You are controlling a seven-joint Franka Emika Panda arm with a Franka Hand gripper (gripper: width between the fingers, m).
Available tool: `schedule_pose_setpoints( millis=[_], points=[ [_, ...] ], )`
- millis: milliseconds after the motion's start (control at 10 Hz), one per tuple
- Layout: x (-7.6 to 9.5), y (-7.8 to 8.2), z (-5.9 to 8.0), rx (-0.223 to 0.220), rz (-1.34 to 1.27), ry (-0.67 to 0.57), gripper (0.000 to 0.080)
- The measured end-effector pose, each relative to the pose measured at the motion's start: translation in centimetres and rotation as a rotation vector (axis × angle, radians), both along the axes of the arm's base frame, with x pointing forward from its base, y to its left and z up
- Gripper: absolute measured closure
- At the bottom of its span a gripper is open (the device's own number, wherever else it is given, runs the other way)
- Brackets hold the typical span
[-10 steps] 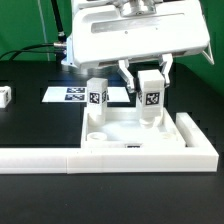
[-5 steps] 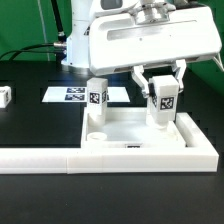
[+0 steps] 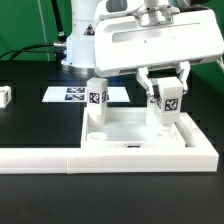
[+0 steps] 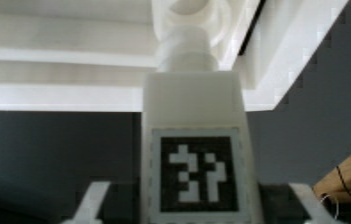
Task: Assemble square table
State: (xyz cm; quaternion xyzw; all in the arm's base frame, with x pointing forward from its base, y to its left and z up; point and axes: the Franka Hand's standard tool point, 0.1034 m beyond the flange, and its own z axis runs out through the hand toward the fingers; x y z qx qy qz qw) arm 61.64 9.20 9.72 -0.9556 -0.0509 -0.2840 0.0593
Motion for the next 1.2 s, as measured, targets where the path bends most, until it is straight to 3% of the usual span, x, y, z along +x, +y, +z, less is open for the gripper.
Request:
schedule_pose_setpoints(
  millis=[900, 1200],
  points=[
    [-0.5, 0.5, -1.6, -0.002, -0.006, 0.0, 0.0509],
    [-0.8, 2.0, -1.7, 0.003, -0.01, -0.019, 0.0509]
  ],
)
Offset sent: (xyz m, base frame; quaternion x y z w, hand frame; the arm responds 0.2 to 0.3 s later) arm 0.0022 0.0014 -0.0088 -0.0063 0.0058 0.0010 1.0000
